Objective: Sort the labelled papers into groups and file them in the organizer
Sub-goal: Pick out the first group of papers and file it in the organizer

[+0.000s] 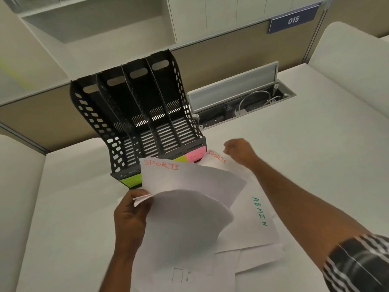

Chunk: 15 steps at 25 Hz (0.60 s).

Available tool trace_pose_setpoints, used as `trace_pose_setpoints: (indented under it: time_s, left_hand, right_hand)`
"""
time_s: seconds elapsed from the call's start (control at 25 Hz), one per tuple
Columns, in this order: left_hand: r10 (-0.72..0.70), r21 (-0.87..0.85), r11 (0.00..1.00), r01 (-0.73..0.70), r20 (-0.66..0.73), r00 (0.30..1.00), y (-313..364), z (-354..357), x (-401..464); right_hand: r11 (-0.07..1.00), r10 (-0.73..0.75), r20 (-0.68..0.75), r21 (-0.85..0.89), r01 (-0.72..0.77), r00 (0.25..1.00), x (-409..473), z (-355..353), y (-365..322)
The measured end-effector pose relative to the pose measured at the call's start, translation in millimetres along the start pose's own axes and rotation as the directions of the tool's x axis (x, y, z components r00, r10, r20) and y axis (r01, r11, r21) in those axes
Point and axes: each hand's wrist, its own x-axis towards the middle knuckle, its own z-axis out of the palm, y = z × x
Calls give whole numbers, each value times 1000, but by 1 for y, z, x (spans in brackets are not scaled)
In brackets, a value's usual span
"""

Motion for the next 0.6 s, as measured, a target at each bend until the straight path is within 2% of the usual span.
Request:
trace_pose_setpoints:
  time_s: [0.04, 0.08, 0.16, 0.28, 0.36, 0.44, 0.52, 0.6]
  left_hand:
    - [6, 35, 999, -6, 7, 1000, -2, 0, -2]
    - [7, 64, 998, -7, 11, 1000, -5, 1, -2]
    - [-37, 64, 997, 37, -4, 999, -9, 3, -3]
    - [-133, -23, 991, 132, -12, 991, -14, 8, 0]
    - [-128, 12, 992, 128, 5, 992, -18, 10, 2]
    - [-134, 49, 990, 132, 35, 990, -21, 12, 2]
    - [-141, 55, 989, 138, 53, 989, -21, 12, 0]
    - [-130, 48, 991, 127, 78, 988, -17, 12, 0]
  right_hand:
    - [992, -19, 34, -127, 23, 999, 5, 14, 5]
    - [983, -19, 56, -181, 29, 998, 8, 25, 6]
    - [976, -17, 59, -214, 29, 998, 15, 39, 3]
    - [953, -63, 68, -291, 80, 996, 25, 42, -8]
    - [940, -152, 18, -305, 151, 988, 22, 36, -13]
    - [937, -245, -91, -277, 211, 965, 9, 25, -18]
    - [933, -323, -195, -228, 278, 926, -9, 6, -28]
    - [883, -458, -235, -229, 409, 857, -30, -23, -47]
